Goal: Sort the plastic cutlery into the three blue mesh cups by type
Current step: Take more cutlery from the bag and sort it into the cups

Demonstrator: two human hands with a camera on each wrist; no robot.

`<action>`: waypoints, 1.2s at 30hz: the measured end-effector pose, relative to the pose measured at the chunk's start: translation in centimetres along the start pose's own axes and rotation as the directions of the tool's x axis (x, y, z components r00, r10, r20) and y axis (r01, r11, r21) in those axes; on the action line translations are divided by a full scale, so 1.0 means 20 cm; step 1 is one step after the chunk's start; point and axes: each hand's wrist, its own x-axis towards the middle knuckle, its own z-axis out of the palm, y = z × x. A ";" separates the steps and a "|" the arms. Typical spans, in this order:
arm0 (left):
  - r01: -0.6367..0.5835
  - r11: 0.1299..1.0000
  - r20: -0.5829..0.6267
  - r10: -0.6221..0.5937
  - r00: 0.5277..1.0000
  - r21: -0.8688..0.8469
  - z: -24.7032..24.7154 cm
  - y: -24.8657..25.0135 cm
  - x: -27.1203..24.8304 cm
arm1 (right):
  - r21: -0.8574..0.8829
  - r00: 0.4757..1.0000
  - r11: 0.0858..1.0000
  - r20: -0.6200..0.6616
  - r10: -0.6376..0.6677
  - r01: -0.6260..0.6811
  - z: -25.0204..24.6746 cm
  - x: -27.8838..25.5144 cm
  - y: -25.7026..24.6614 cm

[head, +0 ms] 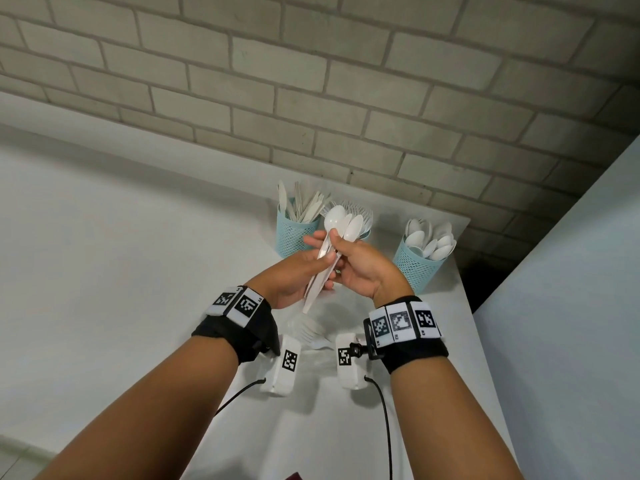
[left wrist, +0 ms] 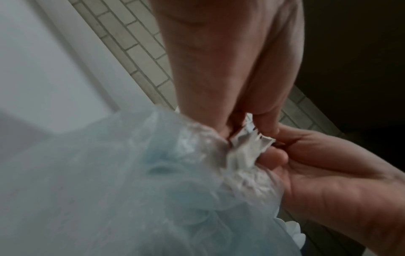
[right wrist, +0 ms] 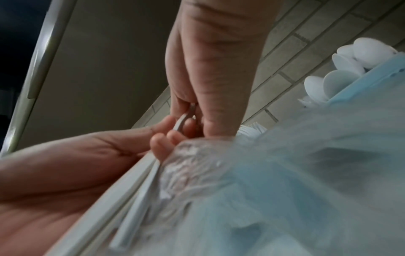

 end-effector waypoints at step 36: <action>-0.107 0.715 -0.210 0.340 0.917 0.691 0.07 -0.04 -0.01 | -0.189 0.858 0.964 -0.448 -0.252 0.185 -0.01 0.09 0.01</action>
